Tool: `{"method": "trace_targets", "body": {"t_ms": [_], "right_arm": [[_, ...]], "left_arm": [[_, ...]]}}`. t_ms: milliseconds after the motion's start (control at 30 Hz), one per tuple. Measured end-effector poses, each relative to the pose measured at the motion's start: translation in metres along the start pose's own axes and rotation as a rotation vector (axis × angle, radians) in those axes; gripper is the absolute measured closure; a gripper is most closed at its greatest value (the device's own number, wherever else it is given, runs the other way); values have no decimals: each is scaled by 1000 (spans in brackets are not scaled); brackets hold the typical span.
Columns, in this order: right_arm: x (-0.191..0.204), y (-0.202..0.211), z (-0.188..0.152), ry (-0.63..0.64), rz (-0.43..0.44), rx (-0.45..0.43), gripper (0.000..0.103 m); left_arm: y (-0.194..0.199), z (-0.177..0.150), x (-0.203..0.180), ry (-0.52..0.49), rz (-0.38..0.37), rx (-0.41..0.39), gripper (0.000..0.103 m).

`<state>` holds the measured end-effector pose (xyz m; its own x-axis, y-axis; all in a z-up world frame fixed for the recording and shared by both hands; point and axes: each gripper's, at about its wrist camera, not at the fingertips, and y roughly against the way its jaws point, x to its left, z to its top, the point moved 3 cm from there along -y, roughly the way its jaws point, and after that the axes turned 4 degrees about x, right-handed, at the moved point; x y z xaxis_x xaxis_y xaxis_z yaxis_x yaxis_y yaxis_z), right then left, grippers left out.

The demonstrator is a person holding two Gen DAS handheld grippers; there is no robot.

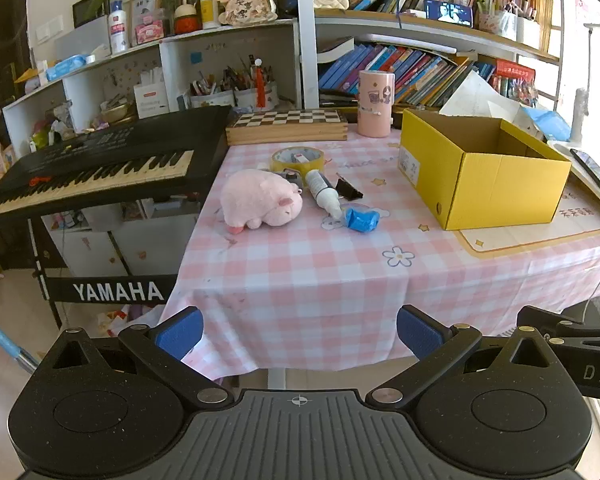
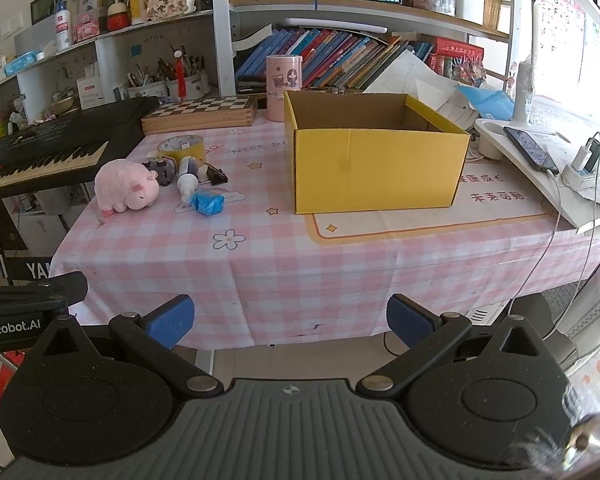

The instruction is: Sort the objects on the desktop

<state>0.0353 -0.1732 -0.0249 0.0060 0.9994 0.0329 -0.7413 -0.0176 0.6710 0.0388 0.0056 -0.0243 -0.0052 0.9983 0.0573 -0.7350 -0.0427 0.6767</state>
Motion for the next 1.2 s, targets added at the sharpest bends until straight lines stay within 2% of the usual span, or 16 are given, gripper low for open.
{"method": "trace_targets", "body": {"t_ms": [1200], "right_arm": [[3, -4, -1, 1, -2, 7, 0]], "left_arm": [[-10, 0, 4, 6, 4, 22, 0]]}}
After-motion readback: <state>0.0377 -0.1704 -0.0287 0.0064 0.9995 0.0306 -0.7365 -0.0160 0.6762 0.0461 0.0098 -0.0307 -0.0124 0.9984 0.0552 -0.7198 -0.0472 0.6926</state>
